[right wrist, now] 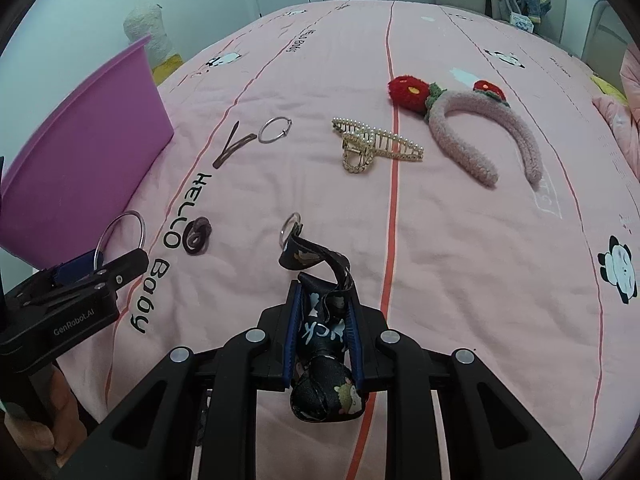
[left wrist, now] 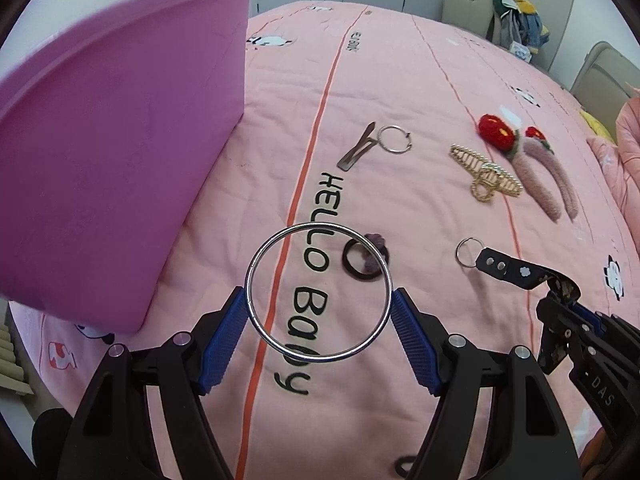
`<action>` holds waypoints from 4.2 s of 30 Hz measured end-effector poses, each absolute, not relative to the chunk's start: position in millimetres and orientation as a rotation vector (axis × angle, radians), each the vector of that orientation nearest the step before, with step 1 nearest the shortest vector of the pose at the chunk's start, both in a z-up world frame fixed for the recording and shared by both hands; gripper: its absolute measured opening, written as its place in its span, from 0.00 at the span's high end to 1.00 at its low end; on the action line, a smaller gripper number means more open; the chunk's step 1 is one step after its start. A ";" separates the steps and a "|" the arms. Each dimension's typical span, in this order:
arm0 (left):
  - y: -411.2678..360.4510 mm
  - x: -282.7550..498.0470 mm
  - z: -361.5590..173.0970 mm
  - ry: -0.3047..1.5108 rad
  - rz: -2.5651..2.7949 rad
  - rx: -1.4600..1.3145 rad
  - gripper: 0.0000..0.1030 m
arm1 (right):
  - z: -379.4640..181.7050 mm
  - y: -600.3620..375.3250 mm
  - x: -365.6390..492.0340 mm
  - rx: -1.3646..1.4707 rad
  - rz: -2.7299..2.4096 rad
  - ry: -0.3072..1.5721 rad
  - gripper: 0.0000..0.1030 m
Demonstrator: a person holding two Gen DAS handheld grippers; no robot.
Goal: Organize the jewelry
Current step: 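Carry the bangle and lanyard over the purple tub and open both tools, then withdraw both tools from the tub back over the bed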
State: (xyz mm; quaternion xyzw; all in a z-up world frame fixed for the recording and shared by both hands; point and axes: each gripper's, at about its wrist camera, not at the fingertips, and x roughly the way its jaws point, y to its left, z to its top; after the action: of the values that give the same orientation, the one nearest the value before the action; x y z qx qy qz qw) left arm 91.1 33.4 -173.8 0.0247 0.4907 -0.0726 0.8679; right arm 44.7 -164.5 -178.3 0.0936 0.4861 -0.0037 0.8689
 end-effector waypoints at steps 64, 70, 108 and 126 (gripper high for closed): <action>256.2 144.9 -14.0 0.943 0.174 -0.134 0.31 | 2.7 110.9 225.3 0.017 0.518 0.933 0.80; 258.5 156.9 -23.1 0.979 0.190 -0.137 0.31 | -15.1 121.4 237.7 -0.018 0.509 0.992 0.80; 268.0 164.3 -52.4 1.099 0.244 -0.164 0.09 | -39.7 122.3 262.3 -0.109 0.411 1.089 0.48; 256.4 144.4 -24.5 1.037 0.231 -0.141 0.09 | -2.2 96.2 230.3 -0.047 0.410 1.001 0.48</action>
State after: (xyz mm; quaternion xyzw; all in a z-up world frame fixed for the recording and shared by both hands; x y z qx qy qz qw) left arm 144.4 256.4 -24.5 -0.0670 0.4941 0.1098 0.8599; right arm 230.3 96.2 -2.2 -0.0226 0.4765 0.1952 0.8569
